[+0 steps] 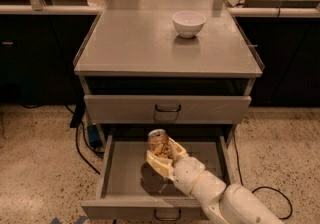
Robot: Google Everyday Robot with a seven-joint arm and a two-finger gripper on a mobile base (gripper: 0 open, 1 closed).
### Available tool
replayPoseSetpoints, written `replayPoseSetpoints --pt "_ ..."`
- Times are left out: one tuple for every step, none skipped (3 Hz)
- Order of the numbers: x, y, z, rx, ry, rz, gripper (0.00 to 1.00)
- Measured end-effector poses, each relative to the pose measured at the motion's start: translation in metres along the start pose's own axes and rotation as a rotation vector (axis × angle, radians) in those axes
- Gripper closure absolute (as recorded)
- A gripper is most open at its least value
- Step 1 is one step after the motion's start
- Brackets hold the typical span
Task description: Place orange can into middle drawer
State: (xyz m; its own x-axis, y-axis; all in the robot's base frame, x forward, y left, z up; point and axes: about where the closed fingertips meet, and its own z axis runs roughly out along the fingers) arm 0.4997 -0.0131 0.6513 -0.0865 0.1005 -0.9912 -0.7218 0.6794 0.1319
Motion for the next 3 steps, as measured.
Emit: replayPoseSetpoints --pt "0.017 -0.001 0.005 -0.029 0.071 0.000 1.00" --pt "0.055 -0.025 0.007 0.000 0.218 0.028 1.00" --pt "0.055 -0.025 0.007 0.000 0.217 0.028 1.00"
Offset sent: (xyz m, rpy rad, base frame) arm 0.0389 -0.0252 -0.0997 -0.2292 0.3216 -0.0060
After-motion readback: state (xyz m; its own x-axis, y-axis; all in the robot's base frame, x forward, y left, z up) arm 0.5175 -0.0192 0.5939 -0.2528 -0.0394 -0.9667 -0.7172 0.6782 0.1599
